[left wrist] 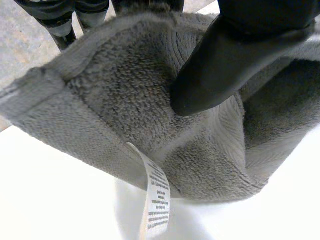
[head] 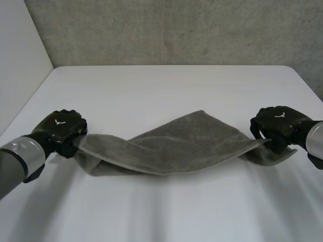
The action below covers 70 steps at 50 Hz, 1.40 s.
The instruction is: Fold the towel.
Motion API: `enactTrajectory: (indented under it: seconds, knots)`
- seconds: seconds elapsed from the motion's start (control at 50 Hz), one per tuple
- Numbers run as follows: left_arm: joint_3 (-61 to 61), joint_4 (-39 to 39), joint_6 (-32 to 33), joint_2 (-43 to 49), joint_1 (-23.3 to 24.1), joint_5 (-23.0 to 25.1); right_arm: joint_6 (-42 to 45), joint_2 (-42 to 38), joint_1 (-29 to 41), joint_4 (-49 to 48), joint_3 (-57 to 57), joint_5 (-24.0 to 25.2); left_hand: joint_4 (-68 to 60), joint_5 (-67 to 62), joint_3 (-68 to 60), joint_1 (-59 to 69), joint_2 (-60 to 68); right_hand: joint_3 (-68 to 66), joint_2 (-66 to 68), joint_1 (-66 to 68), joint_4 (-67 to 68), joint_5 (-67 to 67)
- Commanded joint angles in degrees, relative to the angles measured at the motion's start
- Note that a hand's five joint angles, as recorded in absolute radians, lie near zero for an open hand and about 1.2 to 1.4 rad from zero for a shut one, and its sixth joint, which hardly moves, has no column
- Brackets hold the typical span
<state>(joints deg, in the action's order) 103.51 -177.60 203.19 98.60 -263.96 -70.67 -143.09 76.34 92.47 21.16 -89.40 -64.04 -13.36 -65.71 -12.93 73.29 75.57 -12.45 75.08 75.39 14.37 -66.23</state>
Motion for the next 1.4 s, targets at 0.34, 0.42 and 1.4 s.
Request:
enactTrajectory:
  seconds: [0.34,0.42,1.4]
  knots:
    - [-50.17,-6.07,-16.77,6.90,4.59,-6.41,-28.03,-7.34,6.85,-12.11,51.96,-11.37,3.36,-4.29,2.93,6.71,4.43,2.45,4.92,4.61,-4.37,-3.77]
    - [-43.69,-11.34,-18.00,3.36,4.15,-5.71,-28.65,-4.63,7.20,-16.05,41.55,-8.74,3.36,-4.29,2.93,6.71,4.43,2.45,4.92,4.61,-4.37,-3.77]
    - [6.80,-4.60,-8.25,-19.41,-9.56,11.17,-17.13,24.83,-6.59,-4.99,-0.43,6.65,3.36,-4.29,2.93,6.71,4.43,2.45,4.92,4.61,-4.37,-3.77]
